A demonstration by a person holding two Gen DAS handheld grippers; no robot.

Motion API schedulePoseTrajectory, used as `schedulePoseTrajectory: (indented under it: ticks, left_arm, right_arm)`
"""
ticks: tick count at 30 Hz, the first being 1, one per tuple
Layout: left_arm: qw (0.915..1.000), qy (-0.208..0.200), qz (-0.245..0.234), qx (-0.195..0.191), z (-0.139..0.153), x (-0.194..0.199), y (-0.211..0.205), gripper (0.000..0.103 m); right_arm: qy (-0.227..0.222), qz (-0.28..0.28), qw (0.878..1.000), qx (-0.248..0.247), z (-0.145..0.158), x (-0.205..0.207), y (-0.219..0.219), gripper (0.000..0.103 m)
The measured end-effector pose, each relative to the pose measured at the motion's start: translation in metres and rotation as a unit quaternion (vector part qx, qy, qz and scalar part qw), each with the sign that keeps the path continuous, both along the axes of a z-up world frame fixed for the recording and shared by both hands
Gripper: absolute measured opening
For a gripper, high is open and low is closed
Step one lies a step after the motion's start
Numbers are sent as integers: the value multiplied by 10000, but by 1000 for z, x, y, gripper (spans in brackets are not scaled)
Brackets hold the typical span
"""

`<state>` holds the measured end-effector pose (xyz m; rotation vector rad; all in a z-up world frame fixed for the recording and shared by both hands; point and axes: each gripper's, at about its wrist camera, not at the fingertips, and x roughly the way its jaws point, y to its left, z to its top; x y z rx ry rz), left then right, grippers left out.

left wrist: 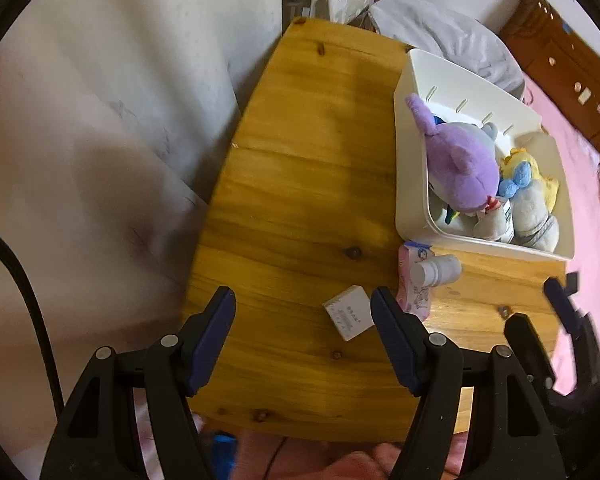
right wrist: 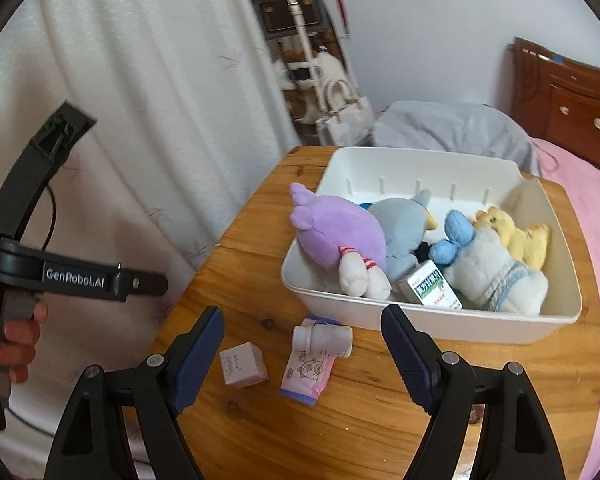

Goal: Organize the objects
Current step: 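Withdraw both tools toward the small white box and pill bottle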

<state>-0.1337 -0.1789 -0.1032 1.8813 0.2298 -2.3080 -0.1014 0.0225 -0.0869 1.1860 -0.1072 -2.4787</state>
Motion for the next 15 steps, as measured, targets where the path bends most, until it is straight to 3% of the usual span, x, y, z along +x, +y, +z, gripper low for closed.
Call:
schedulePoseTrajectory:
  ticks: [6,15]
  left_arm:
    - [9967,78,384,714,-26,3,-8,74]
    - [9837,-21,1110,1413,-67,11,-13,74]
  right_arm:
    - [-13,-446,9990,25,-22,3,-4,81]
    - [131,-275,9988,387,-52,8,-11,81]
